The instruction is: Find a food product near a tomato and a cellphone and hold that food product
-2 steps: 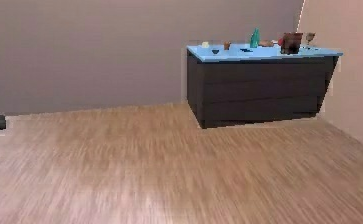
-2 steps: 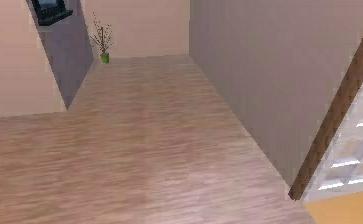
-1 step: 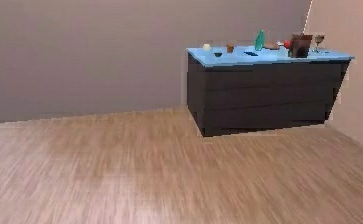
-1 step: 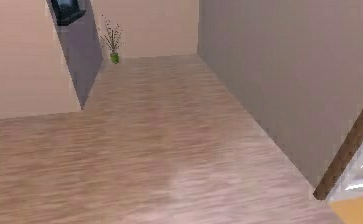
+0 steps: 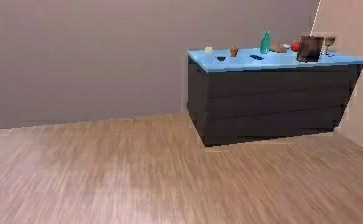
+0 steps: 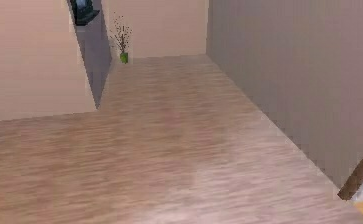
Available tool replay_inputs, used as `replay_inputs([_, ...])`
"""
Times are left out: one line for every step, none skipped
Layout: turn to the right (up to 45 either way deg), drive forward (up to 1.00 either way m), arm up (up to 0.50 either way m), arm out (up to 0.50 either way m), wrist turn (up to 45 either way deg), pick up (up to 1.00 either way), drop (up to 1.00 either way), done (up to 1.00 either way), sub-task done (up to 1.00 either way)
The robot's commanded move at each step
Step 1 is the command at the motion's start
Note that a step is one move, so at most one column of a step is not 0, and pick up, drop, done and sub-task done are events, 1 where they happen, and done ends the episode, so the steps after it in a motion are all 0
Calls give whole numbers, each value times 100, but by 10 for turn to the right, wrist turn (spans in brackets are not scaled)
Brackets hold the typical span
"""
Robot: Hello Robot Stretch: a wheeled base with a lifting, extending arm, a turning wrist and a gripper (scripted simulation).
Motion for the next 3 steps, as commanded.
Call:
replay_inputs([150, 0, 0, 0, 0, 0, 0, 0, 0])
replay_inputs([0, 100, 0, 0, 0, 0, 0, 0, 0])
replay_inputs([30, 0, 0, 0, 0, 0, 0, 0, 0])
